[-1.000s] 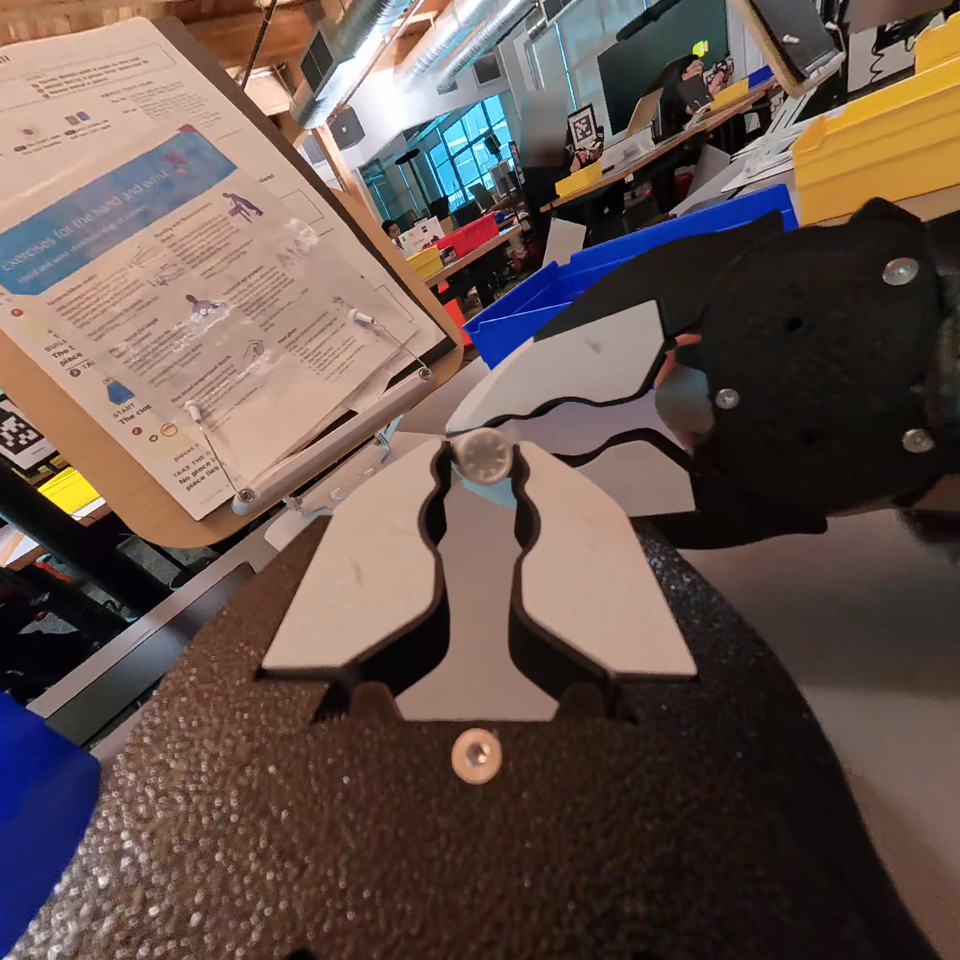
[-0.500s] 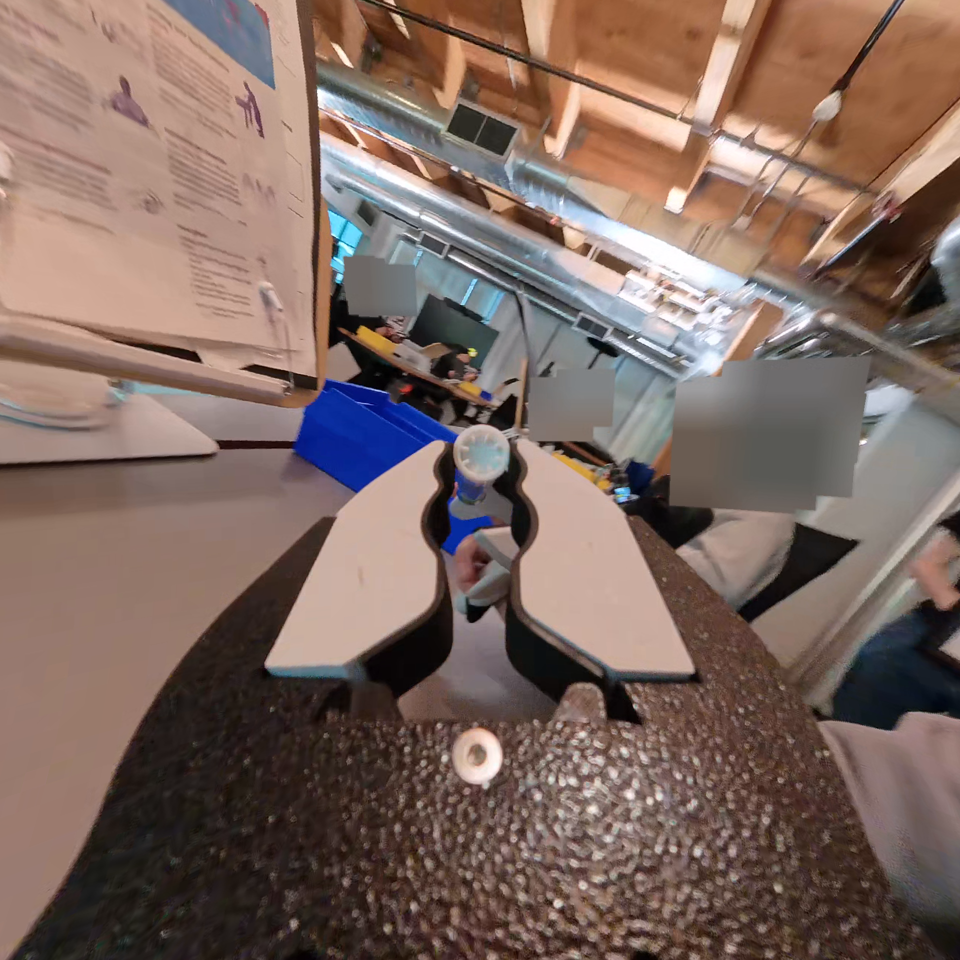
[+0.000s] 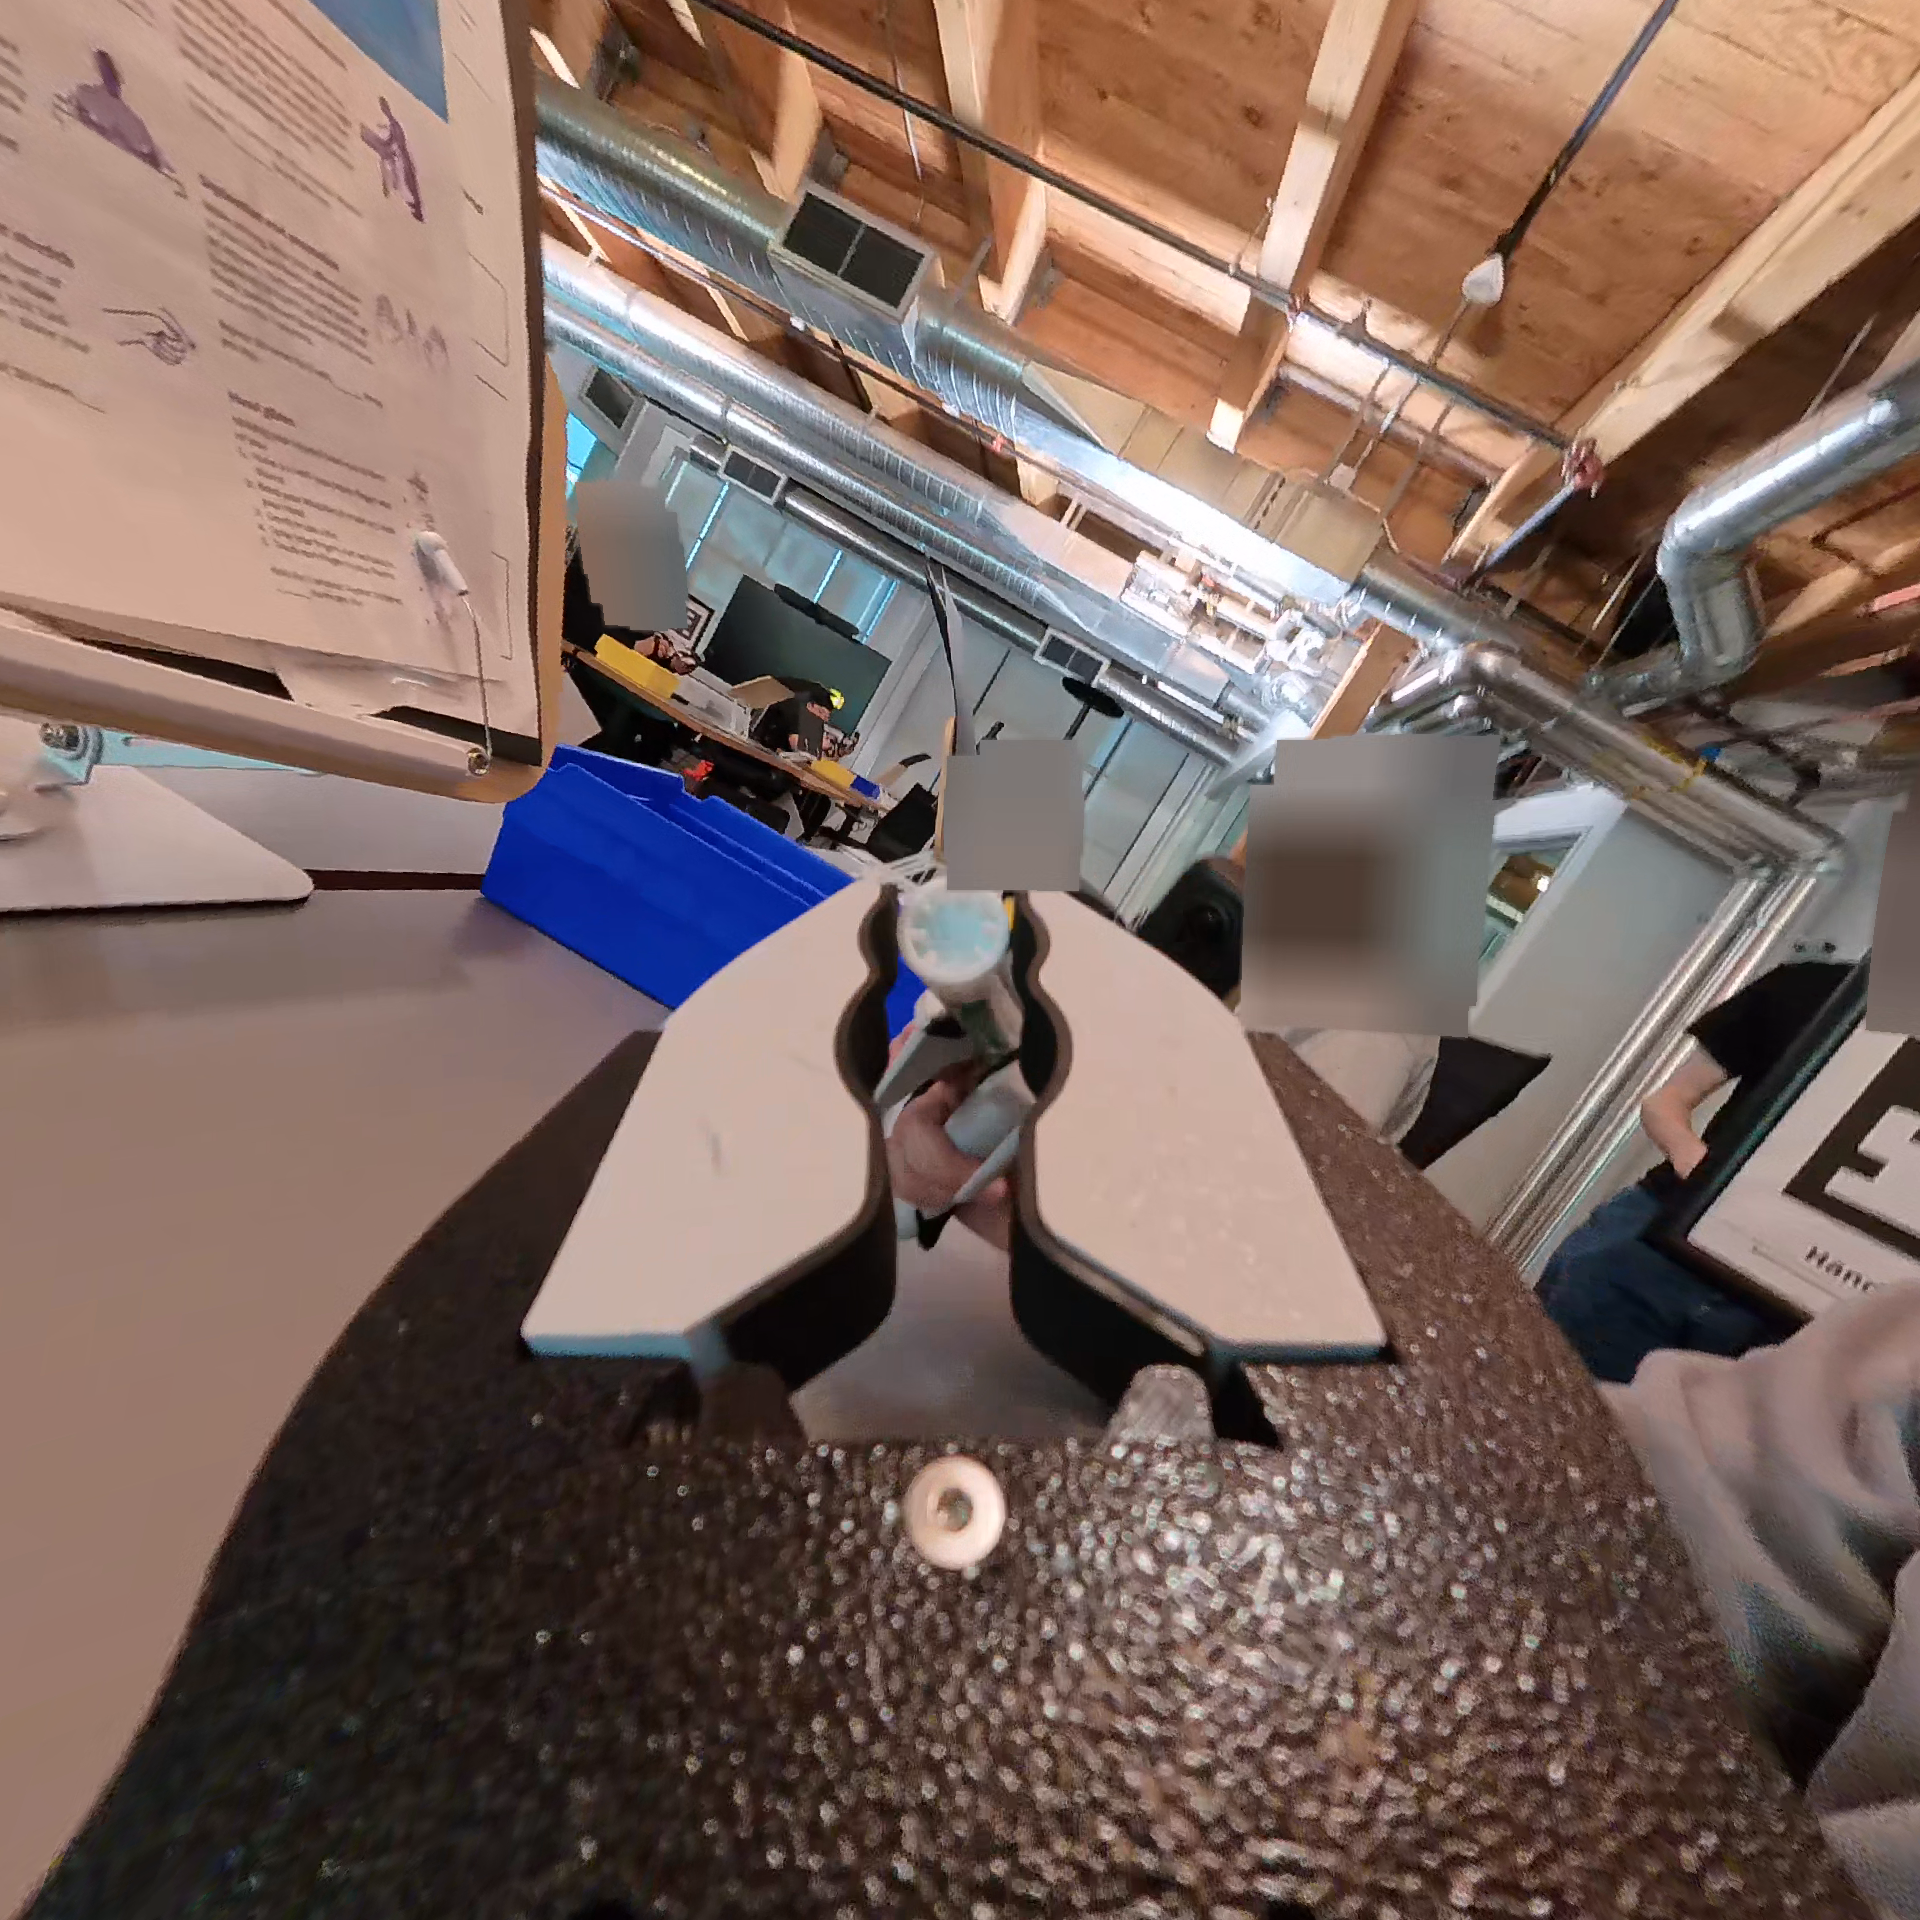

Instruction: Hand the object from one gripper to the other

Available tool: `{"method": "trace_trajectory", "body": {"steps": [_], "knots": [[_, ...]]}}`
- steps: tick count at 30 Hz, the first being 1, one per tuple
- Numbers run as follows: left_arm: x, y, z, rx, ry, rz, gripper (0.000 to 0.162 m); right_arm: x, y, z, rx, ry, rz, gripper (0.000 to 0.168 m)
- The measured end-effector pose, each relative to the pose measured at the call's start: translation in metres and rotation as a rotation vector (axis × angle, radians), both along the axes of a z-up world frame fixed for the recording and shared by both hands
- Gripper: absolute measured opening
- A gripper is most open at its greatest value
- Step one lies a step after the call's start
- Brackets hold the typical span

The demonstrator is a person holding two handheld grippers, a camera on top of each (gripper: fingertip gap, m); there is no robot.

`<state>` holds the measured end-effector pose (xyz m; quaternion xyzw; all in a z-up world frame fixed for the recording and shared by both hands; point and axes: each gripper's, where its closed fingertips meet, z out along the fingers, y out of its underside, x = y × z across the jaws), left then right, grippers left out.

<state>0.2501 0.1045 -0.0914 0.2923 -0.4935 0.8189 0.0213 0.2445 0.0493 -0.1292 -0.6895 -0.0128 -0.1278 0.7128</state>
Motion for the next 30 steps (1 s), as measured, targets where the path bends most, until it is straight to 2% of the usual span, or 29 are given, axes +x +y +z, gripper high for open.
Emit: {"method": "trace_trajectory", "body": {"steps": [1,4,7,10,15,18,19,22,25,27,30], "knots": [[-0.002,-0.001,-0.001,0.030,-0.024,-0.001,0.021,-0.003,-0.003,0.002,0.014,0.030,0.038,0.018],[-0.011,-0.004,0.000,0.145,-0.141,0.013,0.041,-0.013,-0.010,0.004,0.026,0.137,0.168,0.018],[-0.021,-0.005,-0.009,0.370,-0.312,0.056,0.052,-0.019,-0.019,0.006,0.059,0.233,0.268,0.018],[-0.029,-0.009,-0.021,0.539,-0.444,0.067,0.050,-0.025,-0.022,0.001,0.037,0.347,0.351,0.018],[-0.040,-0.022,-0.030,0.643,-0.557,0.036,0.032,-0.029,-0.015,-0.021,-0.073,0.485,0.391,0.018],[-0.042,-0.027,-0.037,0.687,-0.584,0.018,0.027,-0.032,-0.013,-0.025,-0.087,0.508,0.413,0.018],[-0.043,-0.028,-0.040,0.694,-0.590,-0.001,0.020,-0.031,-0.013,-0.025,-0.084,0.513,0.412,0.018],[-0.039,-0.029,-0.047,0.699,-0.513,-0.041,0.017,-0.024,-0.014,-0.020,-0.038,0.496,0.374,0.018],[-0.035,-0.032,-0.040,0.610,-0.432,-0.051,0.016,-0.019,-0.016,-0.008,0.053,0.414,0.340,0.019],[-0.034,-0.034,-0.034,0.523,-0.342,-0.081,0.015,-0.016,-0.017,0.002,0.127,0.301,0.284,0.022],[-0.031,-0.034,-0.031,0.406,-0.173,-0.156,0.015,-0.013,-0.019,0.009,0.177,0.025,0.156,0.038]]}}
